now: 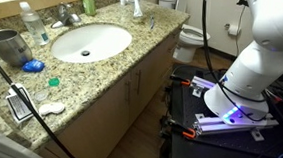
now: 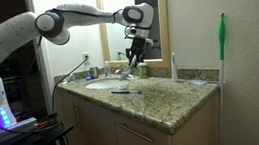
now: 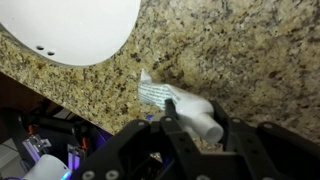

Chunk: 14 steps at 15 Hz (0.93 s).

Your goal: Remove the toothpaste from the silver cup and put it on the right side of the counter

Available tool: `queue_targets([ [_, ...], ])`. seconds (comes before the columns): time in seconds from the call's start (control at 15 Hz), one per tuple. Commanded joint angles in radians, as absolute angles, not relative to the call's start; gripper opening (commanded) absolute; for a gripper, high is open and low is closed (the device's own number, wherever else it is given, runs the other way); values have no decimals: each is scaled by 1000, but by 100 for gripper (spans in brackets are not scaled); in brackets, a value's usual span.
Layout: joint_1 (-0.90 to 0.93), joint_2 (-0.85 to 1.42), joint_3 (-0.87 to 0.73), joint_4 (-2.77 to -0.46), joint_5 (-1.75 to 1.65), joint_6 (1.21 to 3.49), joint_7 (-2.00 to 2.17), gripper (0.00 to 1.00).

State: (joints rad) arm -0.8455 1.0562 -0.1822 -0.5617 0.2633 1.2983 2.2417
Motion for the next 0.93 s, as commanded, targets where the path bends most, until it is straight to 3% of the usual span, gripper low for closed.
queue_targets([
  [0.0,-873,1149,-160,-479,258,1280,2335,12],
  [0.6,-876,1256,-177,-388,193,1289,2518,12],
  [0.73,-877,1272,-190,-362,147,1307,2541,61],
  [0.87,-869,1284,-215,-338,76,1308,2554,62],
])
